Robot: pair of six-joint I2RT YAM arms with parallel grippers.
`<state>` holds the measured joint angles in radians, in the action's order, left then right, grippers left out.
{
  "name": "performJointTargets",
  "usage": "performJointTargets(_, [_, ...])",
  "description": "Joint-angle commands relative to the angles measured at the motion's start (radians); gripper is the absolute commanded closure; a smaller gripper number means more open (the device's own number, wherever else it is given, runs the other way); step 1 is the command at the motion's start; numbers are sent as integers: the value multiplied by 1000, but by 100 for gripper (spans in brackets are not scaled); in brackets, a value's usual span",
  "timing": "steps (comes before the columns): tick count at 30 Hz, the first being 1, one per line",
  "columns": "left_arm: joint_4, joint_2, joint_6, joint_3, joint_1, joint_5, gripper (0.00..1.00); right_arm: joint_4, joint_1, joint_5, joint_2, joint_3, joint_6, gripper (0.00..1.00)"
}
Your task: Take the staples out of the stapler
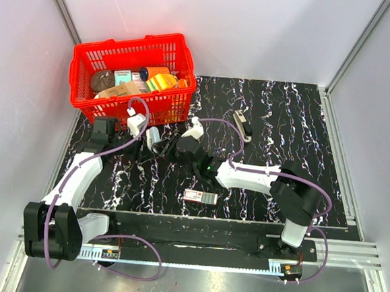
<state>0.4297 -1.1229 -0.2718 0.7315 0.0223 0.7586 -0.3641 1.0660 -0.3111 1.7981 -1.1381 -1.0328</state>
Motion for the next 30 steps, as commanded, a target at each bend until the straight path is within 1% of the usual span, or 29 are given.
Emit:
performJointTargets(1, [-11, -14, -52, 17, 1, 24, 66, -96, -3, 27, -55, -18, -15, 100])
performJointTargets(3, [-11, -18, -59, 28, 1, 16, 77, -96, -3, 38, -51, -20, -9, 100])
performJointTargets(6, [-14, -20, -69, 34, 1, -8, 88, -90, -3, 46, -48, -14, 2, 100])
performJointTargets(12, [-20, 0, -125, 11, 1, -76, 99, -65, -12, 44, -57, 21, 40, 100])
performJointTargets(14, [-31, 9, -154, -3, 1, -105, 100, -70, -18, 52, -60, 37, 54, 100])
performJointTargets(23, [-68, 23, -285, -43, 1, -231, 100, -75, -43, 119, -83, 115, 135, 100])
performJointTargets(30, [-166, 3, -368, -63, 1, -335, 100, 0, -52, 153, -114, 124, 261, 100])
